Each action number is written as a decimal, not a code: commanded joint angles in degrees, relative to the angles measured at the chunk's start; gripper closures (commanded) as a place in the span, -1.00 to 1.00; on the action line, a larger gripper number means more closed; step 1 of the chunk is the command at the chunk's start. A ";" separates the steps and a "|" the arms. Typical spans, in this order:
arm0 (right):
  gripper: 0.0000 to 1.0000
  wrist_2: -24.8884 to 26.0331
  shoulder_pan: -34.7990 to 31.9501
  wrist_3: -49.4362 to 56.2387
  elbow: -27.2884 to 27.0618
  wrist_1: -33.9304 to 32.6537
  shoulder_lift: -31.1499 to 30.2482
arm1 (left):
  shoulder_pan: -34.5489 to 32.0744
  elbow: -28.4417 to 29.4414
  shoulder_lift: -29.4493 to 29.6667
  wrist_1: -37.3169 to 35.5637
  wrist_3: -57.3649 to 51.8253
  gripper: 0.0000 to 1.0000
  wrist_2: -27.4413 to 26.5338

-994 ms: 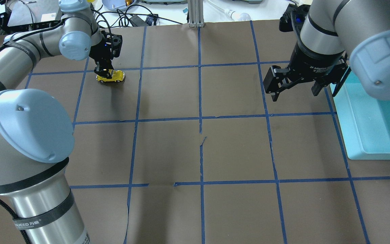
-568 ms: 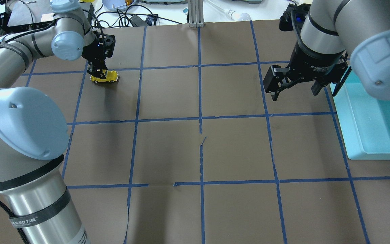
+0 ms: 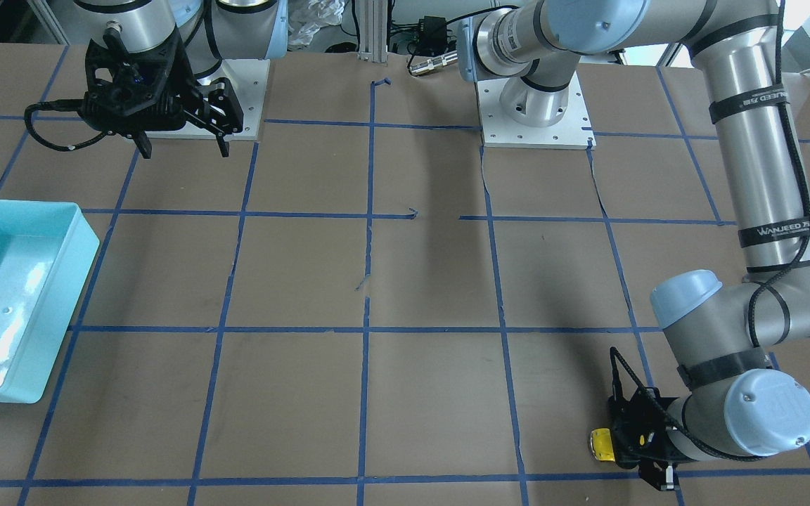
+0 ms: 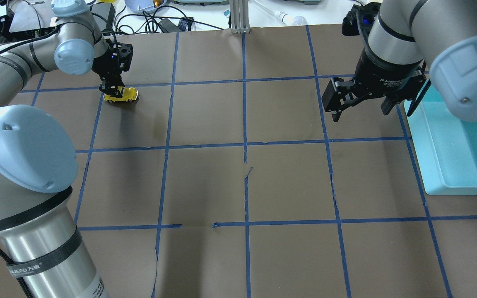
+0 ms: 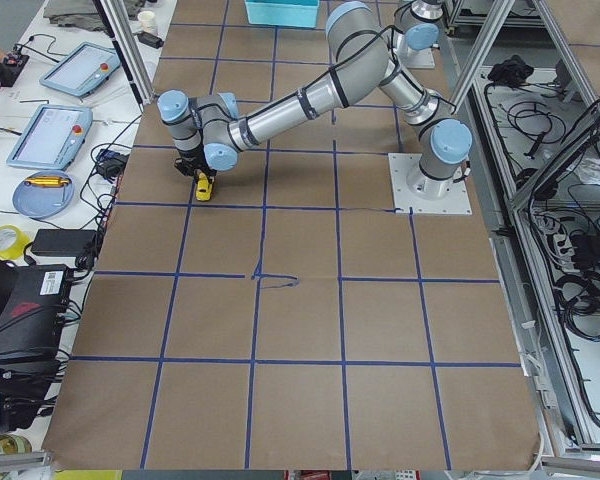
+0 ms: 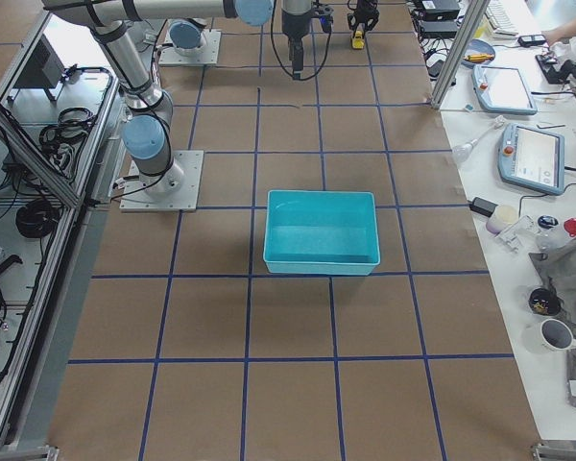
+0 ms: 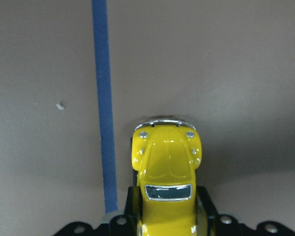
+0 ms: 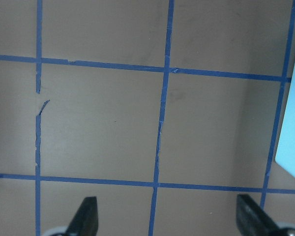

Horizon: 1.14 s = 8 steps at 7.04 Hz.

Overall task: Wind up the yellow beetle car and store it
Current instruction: 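Pull the held car backward along the table with the left gripper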

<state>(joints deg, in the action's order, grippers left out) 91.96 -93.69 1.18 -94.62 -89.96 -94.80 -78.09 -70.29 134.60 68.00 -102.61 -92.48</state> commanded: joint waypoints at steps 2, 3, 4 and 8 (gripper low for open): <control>-1.00 -0.11 0.00 -0.04 0.14 0.05 -0.03 | 2.15 -0.11 -0.13 0.02 -2.50 1.00 0.20; -1.00 -0.03 0.00 0.05 0.14 -0.04 -0.03 | 2.24 -0.19 -0.13 0.02 -2.59 1.00 0.11; -1.00 -0.03 0.00 0.05 0.14 -0.13 -0.03 | 2.33 -0.19 -0.13 0.02 -2.59 1.00 0.02; -1.00 -4.13 0.52 2.59 0.40 -0.91 0.14 | 4.18 -0.19 0.13 -0.06 -4.70 1.00 -0.07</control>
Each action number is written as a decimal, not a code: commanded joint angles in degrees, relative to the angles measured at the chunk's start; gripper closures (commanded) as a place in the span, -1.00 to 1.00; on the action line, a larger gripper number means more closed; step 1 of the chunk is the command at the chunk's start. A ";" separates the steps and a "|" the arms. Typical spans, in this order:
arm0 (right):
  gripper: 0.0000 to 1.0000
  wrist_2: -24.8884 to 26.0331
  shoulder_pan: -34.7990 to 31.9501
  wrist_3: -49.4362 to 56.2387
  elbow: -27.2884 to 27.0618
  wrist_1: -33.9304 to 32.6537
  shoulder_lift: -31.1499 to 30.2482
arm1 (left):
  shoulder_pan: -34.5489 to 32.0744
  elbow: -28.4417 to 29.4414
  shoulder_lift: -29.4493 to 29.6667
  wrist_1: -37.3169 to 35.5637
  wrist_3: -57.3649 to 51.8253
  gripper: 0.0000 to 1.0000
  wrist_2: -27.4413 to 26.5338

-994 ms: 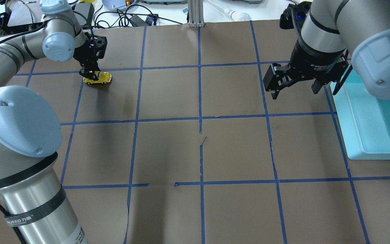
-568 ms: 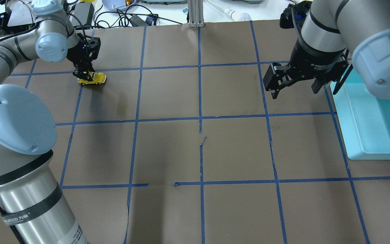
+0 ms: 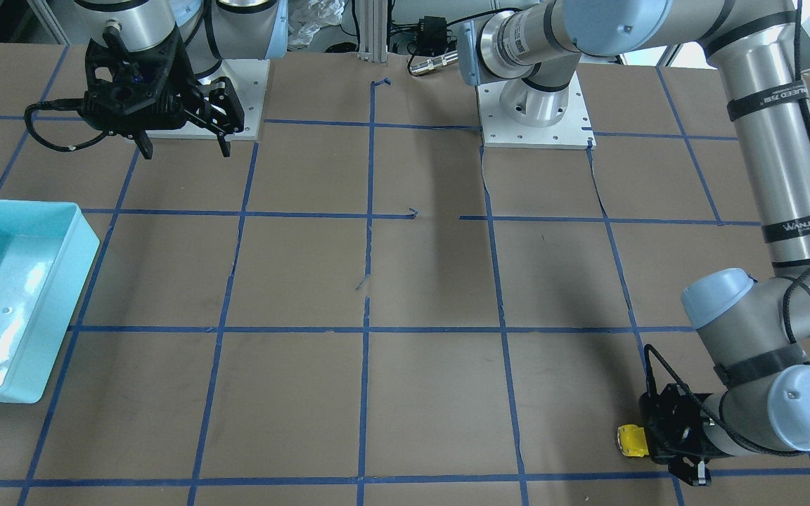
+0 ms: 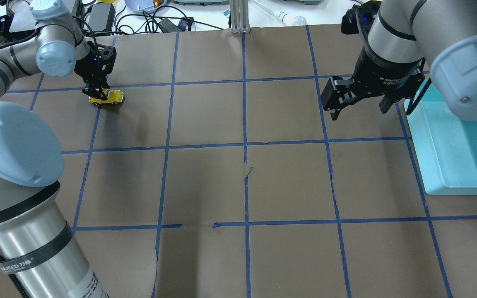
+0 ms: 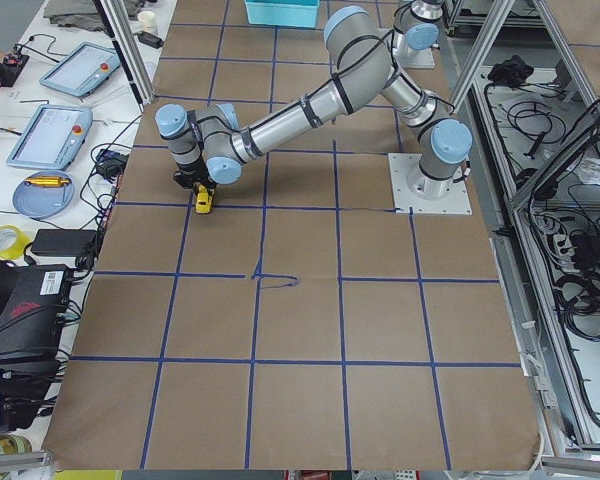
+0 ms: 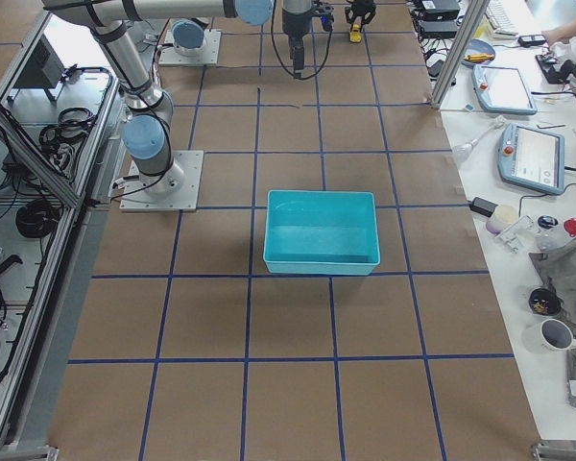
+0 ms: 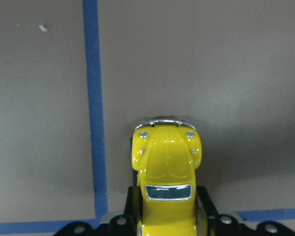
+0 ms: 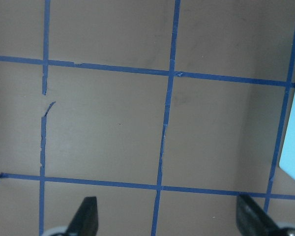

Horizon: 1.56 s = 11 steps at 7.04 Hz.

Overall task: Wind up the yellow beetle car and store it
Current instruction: 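Pull the held car backward along the table with the left gripper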

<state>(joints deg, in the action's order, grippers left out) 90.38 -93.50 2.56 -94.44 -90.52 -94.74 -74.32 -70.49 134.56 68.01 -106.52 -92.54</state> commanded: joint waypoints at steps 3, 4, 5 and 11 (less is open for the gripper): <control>-1.00 -1.88 2.53 1.48 0.66 -0.19 0.25 | 1.81 0.00 0.27 -0.77 -3.17 1.00 0.00; -1.00 0.04 2.10 1.30 1.45 0.07 0.43 | 2.07 0.00 0.18 -0.86 -3.26 1.00 0.00; -1.00 -0.11 2.10 0.61 2.15 0.08 0.69 | 2.95 0.00 0.27 -0.86 -4.65 1.00 0.00; -1.00 0.32 2.45 0.69 3.57 2.97 1.75 | 2.96 0.00 0.18 -0.86 -4.75 -1.00 0.00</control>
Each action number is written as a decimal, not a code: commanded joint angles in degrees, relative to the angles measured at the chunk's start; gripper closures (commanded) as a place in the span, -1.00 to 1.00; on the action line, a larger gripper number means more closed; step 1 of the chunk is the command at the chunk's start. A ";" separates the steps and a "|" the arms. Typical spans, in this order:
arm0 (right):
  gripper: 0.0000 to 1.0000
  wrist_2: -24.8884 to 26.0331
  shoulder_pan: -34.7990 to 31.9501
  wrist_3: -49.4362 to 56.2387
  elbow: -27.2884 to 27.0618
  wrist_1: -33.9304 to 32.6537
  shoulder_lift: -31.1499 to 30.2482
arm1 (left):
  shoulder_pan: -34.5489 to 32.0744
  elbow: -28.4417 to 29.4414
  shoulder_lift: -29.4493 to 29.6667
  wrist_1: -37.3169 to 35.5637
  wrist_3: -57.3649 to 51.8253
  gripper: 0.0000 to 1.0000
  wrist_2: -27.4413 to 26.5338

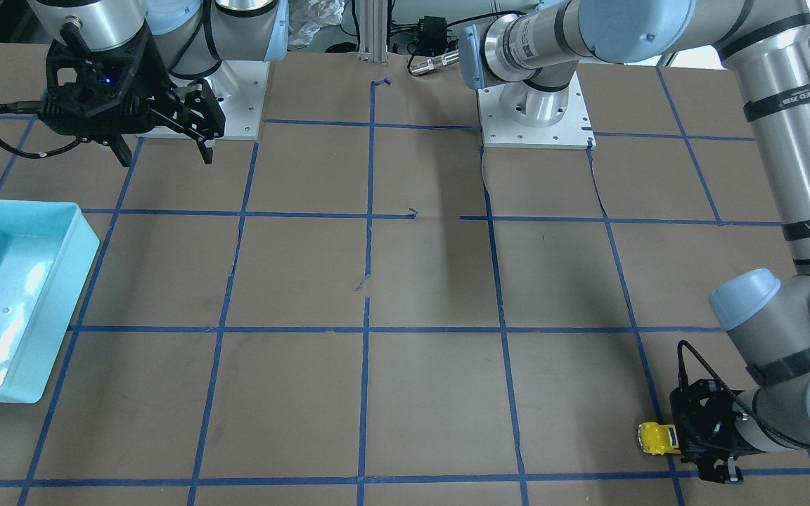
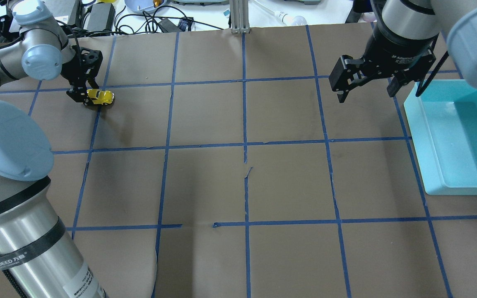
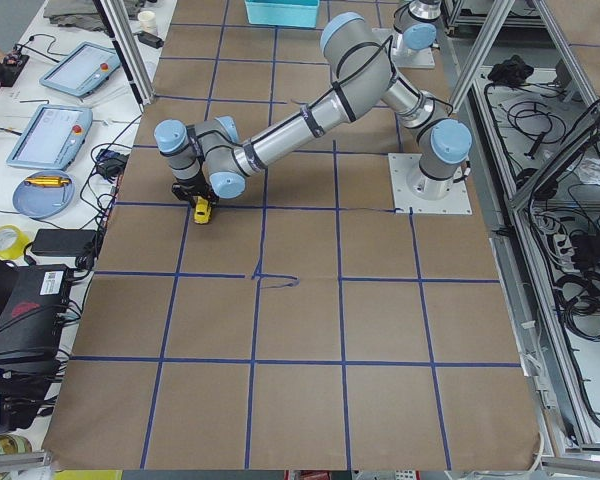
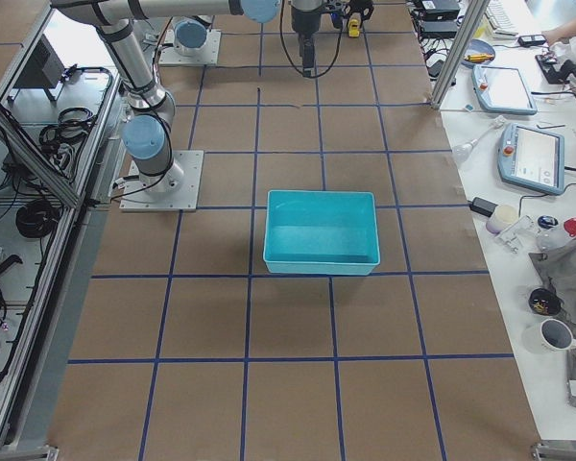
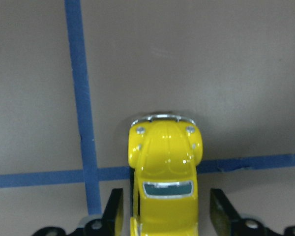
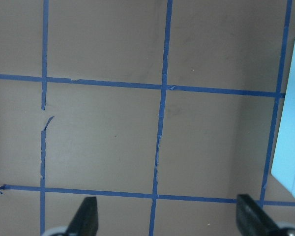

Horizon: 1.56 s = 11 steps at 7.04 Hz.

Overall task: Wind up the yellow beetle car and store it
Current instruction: 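Open the left gripper and release the car, then raise the left gripper away while the car rolls toward the right gripper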

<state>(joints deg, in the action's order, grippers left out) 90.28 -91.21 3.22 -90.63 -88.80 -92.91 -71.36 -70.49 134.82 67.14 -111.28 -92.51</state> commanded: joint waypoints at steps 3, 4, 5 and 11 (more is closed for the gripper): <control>-1.00 0.25 0.15 0.29 -0.86 1.70 0.36 | 0.00 0.09 -0.17 0.09 0.01 -1.00 -0.04; -1.00 0.51 0.16 0.21 -2.08 0.74 0.27 | 0.00 0.09 -0.17 0.10 0.01 -1.00 -0.04; -1.00 0.51 0.16 0.03 -2.27 0.39 0.27 | 0.00 0.09 -0.17 0.01 0.01 -1.00 -0.04; -1.00 0.60 0.33 0.03 -2.44 0.73 0.45 | 0.00 0.09 -0.17 0.10 0.10 -1.00 -0.04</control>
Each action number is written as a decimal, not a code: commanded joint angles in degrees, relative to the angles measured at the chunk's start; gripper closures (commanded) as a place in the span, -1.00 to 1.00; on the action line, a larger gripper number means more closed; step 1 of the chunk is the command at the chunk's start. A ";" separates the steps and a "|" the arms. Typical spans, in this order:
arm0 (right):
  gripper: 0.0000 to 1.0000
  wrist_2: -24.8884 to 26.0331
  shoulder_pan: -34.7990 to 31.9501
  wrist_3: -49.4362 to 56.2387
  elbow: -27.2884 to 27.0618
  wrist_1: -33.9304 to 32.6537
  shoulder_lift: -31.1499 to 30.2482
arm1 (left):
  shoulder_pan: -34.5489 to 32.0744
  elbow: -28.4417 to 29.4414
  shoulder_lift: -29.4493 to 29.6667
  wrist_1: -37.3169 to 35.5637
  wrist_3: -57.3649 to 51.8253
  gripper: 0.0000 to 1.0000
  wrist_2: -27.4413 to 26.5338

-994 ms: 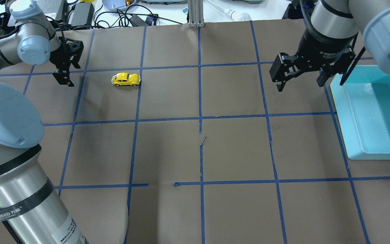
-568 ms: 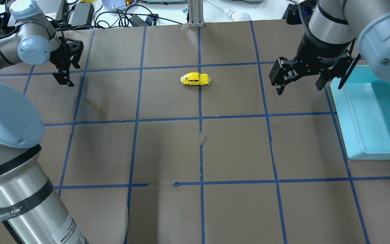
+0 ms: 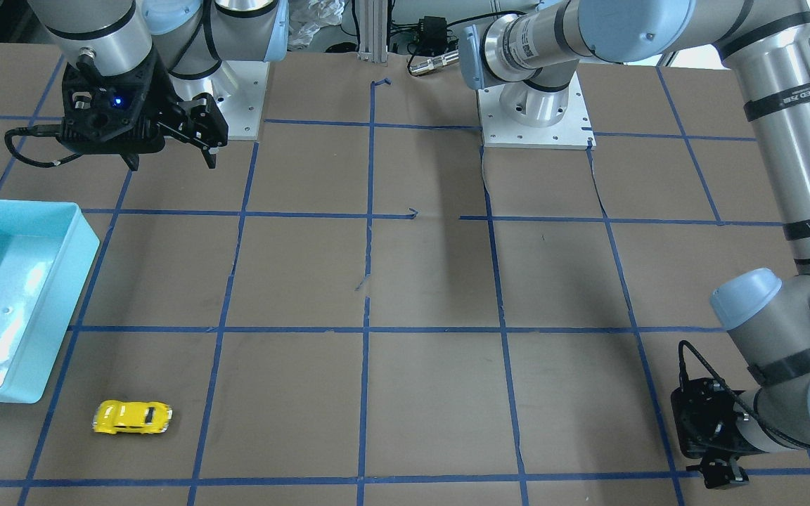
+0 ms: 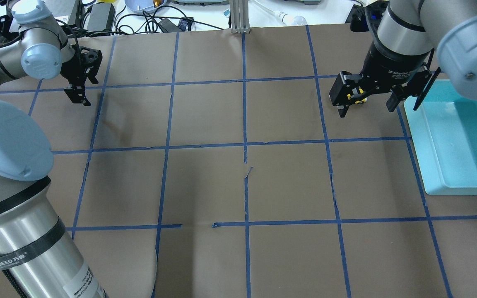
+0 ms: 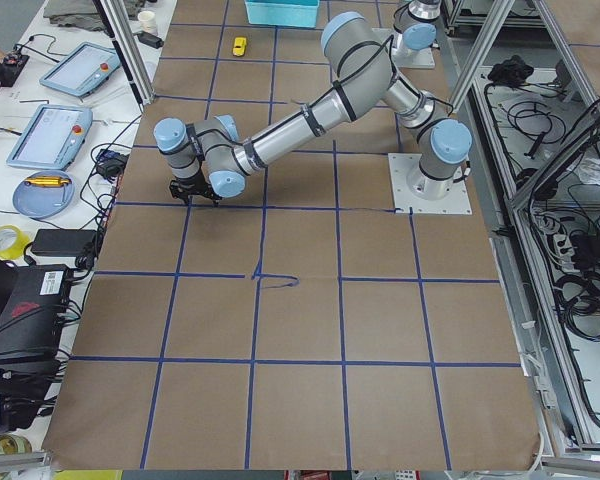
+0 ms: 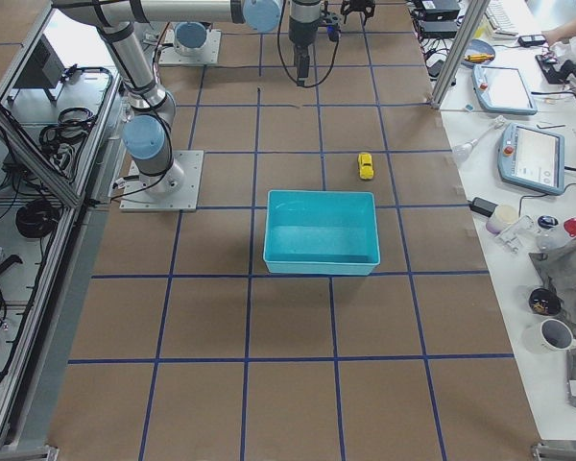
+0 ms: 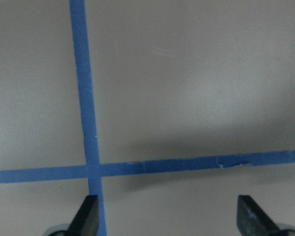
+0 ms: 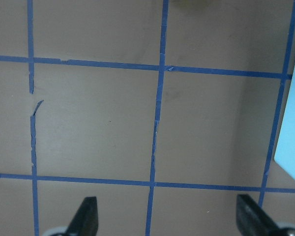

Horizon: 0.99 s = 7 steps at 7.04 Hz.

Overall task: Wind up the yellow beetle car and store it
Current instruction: 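Raise the left gripper away while the car rolls toward the right gripper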

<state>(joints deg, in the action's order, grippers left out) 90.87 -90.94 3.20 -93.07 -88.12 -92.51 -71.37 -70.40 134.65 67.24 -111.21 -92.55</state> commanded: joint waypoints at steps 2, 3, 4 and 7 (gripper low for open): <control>-1.00 0.10 0.50 0.57 -0.01 0.22 0.05 | 0.00 0.00 0.00 0.00 0.03 -1.00 0.00; -1.00 0.10 0.68 0.75 -0.01 0.40 0.05 | 0.00 0.00 0.00 0.00 0.03 -1.00 0.00; -1.00 0.10 0.85 0.75 -0.01 0.40 -0.04 | 0.00 0.00 0.00 0.00 0.03 -1.00 0.00; -1.00 -0.42 5.05 1.01 0.26 -0.39 2.06 | -0.78 0.62 -2.70 3.31 8.84 -1.00 0.53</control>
<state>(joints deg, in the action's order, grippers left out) 90.83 -88.30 4.02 -92.91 -88.19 -91.86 -71.53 -69.97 133.81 68.33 -108.32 -92.24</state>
